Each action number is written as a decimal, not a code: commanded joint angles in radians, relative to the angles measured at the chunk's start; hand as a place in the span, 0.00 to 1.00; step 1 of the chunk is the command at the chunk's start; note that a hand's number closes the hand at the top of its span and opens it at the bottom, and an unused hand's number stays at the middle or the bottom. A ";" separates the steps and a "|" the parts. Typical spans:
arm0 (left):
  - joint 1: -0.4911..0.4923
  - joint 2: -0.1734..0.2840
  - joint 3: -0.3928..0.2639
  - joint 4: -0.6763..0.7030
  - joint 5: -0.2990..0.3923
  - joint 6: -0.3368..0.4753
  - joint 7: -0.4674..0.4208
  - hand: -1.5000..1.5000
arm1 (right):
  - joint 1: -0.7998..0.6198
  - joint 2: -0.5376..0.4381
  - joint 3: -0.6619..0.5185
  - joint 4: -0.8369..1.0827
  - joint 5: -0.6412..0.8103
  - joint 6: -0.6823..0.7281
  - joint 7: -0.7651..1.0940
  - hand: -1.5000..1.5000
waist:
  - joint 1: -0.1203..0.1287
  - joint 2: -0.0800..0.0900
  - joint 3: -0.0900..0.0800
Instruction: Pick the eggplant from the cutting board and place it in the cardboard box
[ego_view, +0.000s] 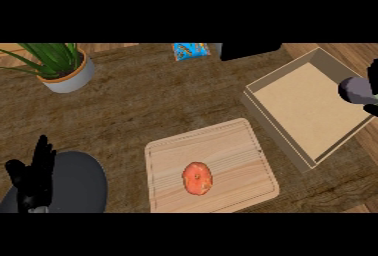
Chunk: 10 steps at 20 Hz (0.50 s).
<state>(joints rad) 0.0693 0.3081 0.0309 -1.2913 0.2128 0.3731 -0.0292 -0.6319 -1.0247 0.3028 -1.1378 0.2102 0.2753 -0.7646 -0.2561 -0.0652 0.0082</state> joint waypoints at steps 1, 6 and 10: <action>-0.009 -0.015 -0.022 -0.023 -0.008 -0.005 -0.010 0.50 | 0.141 -0.175 -0.146 -0.012 -0.104 -0.006 -0.186 1.00 | 0.039 0.024 -0.003; -0.053 -0.007 -0.062 -0.060 -0.027 -0.038 0.006 0.50 | 0.345 -0.250 -0.282 0.111 -0.215 -0.014 -0.334 1.00 | 0.142 0.050 -0.005; -0.118 -0.016 -0.088 -0.045 -0.037 -0.052 0.057 0.50 | 0.504 -0.267 -0.337 0.081 -0.256 -0.035 -0.379 1.00 | 0.180 0.054 -0.007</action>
<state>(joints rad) 0.0021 0.2955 -0.0346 -1.3446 0.1836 0.3424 -0.0014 -0.2628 -1.2720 0.0308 -1.0734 0.0000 0.2185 -0.9800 -0.1189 -0.0212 0.0027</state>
